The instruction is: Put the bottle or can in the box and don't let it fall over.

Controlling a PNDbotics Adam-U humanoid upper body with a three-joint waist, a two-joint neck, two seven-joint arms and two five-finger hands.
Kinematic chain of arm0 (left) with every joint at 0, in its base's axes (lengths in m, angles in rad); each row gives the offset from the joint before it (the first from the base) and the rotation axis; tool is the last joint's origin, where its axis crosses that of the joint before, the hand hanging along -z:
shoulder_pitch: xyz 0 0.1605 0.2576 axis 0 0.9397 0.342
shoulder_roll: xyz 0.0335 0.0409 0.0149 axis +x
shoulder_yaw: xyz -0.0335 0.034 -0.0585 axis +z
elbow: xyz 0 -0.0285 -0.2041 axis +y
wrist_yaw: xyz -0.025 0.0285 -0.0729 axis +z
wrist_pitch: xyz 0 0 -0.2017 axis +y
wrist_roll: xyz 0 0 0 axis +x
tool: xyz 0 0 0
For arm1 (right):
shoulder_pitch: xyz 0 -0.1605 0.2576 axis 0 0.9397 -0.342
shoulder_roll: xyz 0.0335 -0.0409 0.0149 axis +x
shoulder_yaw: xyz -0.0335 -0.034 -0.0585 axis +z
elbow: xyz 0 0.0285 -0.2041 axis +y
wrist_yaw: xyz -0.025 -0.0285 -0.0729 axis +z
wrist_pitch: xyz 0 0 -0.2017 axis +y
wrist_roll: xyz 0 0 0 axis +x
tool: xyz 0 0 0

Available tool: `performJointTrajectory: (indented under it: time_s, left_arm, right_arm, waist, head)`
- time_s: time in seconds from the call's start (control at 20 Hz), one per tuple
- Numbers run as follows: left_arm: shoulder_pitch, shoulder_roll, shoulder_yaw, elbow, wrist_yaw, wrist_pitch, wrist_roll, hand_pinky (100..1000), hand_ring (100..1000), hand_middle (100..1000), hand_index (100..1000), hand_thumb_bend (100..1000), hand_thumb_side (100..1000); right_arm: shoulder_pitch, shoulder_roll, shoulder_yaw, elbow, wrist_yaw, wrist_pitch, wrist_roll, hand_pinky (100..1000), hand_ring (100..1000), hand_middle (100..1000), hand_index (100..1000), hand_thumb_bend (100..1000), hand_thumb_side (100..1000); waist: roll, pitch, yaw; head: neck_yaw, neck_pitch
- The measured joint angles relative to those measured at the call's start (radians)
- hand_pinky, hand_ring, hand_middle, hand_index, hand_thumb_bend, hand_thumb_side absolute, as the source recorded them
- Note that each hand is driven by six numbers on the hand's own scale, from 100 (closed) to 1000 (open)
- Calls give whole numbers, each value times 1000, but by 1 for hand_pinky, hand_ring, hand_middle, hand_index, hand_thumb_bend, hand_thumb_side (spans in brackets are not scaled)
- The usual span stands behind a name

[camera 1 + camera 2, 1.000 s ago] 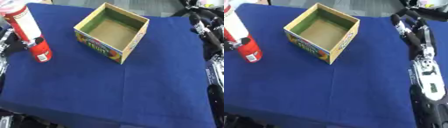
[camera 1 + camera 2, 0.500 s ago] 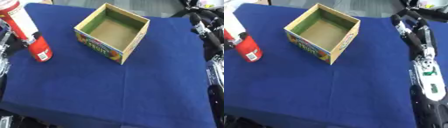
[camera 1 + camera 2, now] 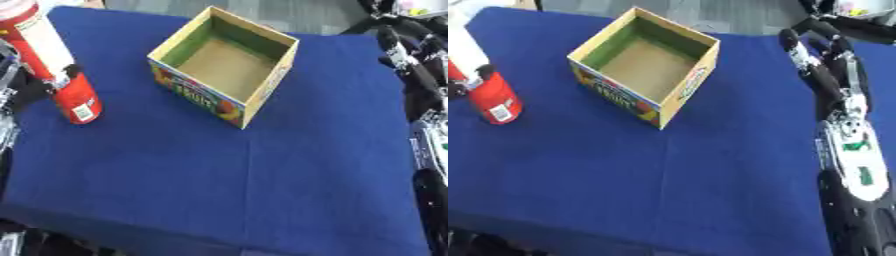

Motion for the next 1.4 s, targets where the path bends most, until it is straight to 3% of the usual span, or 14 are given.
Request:
performJointTrajectory:
  time_s: [0.45, 0.85, 1.1, 1.4]
  left_arm:
    - [-40, 23, -23, -71, 45, 36, -40, 1000, 887, 612, 440, 233, 365]
    - [-131, 19, -56, -102, 61, 64, -63, 1000, 885, 612, 445, 236, 361]
    - [-202, -11, -76, -84, 46, 62, -82, 1000, 884, 611, 447, 242, 368]
    - [-291, -30, -80, -48, 14, 53, -79, 1000, 881, 610, 452, 244, 376]
  right_arm:
    - [-2, 0, 0, 0, 0, 0, 0, 763, 967, 1000, 816, 669, 393]
    - [-2, 0, 0, 0, 0, -1, 4, 763, 967, 1000, 815, 668, 392]
    - [-6, 3, 6, 0, 0, -2, 9, 763, 967, 1000, 815, 668, 392]
    - [-38, 15, 13, -2, 0, -1, 18, 763, 967, 1000, 815, 667, 400]
  waist:
    - [6, 0, 1]
    - [10, 0, -12]
    - [12, 1, -35]
    - [5, 28, -91]
  head:
    - [-20, 4]
    - [-27, 4]
    - [-18, 3]
    - [16, -19]
